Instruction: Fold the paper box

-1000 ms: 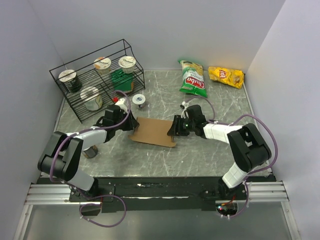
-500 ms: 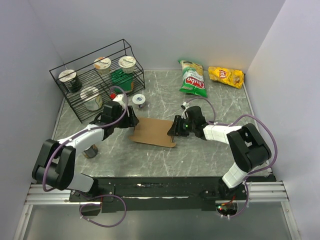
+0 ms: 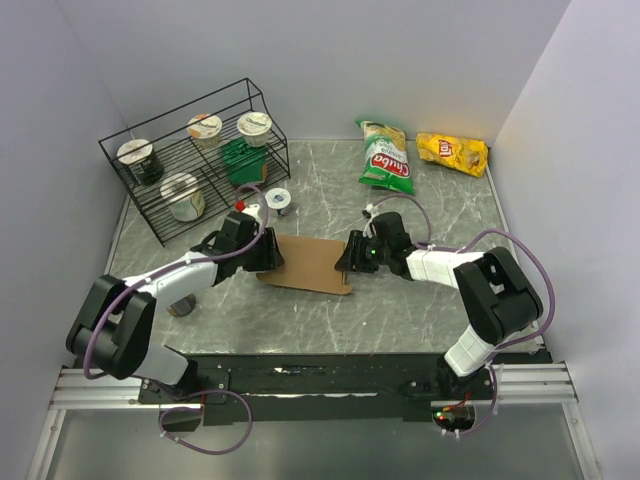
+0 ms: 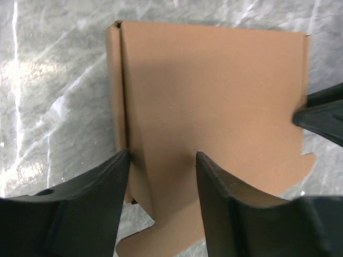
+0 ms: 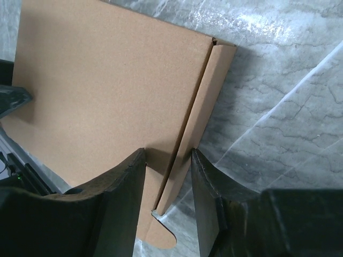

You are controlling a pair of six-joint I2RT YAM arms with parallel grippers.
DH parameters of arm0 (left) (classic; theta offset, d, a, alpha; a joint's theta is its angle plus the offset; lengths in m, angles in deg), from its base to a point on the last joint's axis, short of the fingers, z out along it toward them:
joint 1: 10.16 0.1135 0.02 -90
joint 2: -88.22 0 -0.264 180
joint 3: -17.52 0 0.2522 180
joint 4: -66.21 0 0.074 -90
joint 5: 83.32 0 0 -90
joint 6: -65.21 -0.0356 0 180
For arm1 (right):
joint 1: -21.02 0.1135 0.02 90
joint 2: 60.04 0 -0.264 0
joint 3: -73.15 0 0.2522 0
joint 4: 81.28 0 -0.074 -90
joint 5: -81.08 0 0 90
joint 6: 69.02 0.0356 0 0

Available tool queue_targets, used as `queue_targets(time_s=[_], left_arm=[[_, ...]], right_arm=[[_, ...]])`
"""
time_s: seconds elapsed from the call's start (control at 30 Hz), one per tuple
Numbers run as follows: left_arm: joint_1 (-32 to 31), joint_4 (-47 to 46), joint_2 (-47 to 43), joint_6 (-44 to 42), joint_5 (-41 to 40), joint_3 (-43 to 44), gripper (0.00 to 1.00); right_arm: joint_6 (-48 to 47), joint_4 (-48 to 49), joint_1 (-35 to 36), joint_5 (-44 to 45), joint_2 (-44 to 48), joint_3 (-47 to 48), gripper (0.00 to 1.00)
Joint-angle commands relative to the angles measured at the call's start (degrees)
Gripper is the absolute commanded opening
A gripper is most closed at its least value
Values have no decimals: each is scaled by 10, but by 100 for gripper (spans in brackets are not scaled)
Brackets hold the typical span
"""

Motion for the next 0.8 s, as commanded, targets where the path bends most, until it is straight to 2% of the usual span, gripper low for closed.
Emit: queue_targets(time_s=[0.0, 0.13, 0.33, 0.4, 0.53, 0.57, 0.63, 0.77], left_arm=[[-23, 26, 11, 15, -29, 20, 54], [-39, 40, 16, 19, -59, 22, 51], [-45, 27, 22, 31, -55, 14, 36], [-45, 30, 22, 32, -65, 13, 34], [-45, 23, -15, 32, -95, -2, 41], [-45, 20, -24, 31, -101, -10, 48], [-45, 13, -53, 32, -116, -17, 51], [-44, -10, -83, 41, -123, -45, 66]], right_arm=[[-13, -18, 0, 54, 8, -12, 45], [-14, -17, 0, 58, 11, -17, 45], [-15, -18, 0, 60, 10, -15, 44], [-15, -17, 0, 60, 8, -17, 44], [-19, -19, 0, 67, 3, -17, 44], [-20, -19, 0, 70, 3, -17, 43], [-22, -19, 0, 74, 3, -19, 42], [-26, -22, 1, 80, 4, -20, 41]])
